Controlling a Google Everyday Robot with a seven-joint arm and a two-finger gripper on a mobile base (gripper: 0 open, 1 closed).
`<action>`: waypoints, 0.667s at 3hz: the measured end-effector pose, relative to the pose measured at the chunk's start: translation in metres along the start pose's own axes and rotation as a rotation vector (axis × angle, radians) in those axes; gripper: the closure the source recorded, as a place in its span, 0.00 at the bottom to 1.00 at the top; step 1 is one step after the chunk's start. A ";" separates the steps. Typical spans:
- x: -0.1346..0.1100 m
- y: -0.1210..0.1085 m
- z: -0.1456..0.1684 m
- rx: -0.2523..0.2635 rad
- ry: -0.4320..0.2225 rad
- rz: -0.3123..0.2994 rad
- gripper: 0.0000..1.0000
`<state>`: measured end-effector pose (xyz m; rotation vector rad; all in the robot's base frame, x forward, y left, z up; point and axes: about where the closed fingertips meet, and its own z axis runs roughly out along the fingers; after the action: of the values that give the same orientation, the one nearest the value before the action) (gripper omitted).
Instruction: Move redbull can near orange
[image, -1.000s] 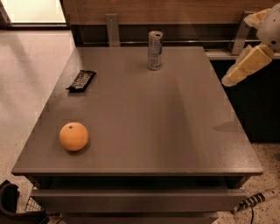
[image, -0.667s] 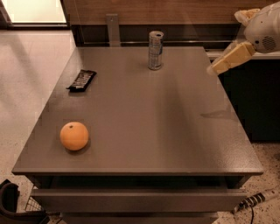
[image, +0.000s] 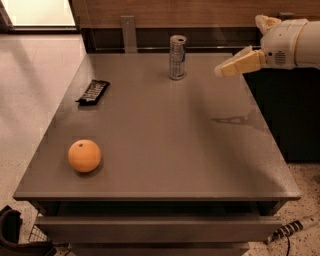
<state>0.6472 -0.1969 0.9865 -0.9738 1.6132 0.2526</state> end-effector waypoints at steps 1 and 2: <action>0.000 0.000 0.000 0.000 0.000 0.000 0.00; 0.005 -0.005 0.016 -0.011 -0.010 0.019 0.00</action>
Offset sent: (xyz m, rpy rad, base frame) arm 0.0734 0.0187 -0.0364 0.0984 0.0503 0.0251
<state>0.6622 -0.1917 0.9790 -0.9647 1.6140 0.2785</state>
